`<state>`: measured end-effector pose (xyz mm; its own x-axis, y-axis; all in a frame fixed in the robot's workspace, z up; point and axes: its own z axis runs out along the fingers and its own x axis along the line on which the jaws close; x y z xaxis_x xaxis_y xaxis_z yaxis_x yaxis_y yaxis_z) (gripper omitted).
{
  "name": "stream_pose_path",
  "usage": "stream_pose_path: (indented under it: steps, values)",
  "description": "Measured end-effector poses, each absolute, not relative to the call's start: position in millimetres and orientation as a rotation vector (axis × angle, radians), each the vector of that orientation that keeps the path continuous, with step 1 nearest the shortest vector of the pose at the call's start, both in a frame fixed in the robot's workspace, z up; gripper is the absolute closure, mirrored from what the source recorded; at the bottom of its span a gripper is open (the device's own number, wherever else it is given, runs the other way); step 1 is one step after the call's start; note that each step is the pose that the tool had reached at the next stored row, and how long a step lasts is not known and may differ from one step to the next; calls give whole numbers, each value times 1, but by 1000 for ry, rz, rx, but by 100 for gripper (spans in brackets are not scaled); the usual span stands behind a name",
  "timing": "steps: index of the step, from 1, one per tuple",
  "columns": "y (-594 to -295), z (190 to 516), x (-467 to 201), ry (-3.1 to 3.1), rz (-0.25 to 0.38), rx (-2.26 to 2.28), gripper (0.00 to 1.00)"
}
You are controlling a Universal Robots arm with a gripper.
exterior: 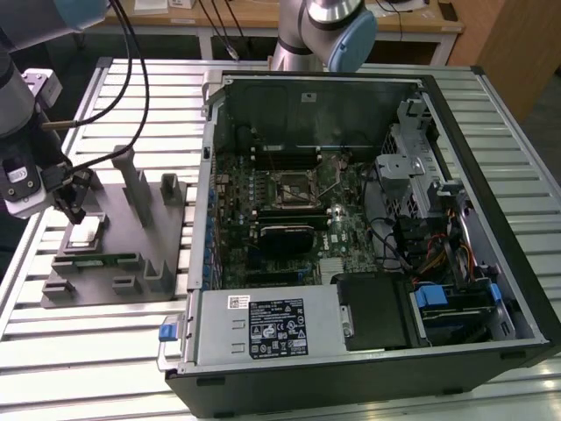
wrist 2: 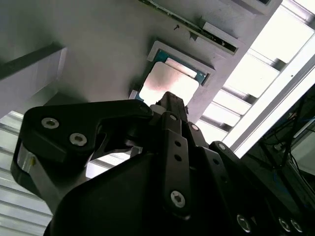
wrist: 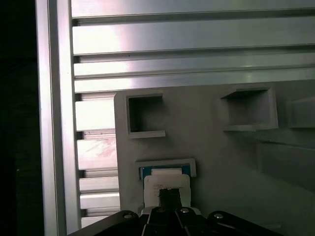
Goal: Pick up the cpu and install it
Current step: 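Pick up the cpu and move it towards the insertion slot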
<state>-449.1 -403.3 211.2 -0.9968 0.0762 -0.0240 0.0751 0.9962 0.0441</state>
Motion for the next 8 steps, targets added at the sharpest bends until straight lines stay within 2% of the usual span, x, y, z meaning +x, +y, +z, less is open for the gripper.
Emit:
stream_pose_path:
  steps: [8]
  values:
    - [-403, 202, -449, 3114, 61, 114, 89]
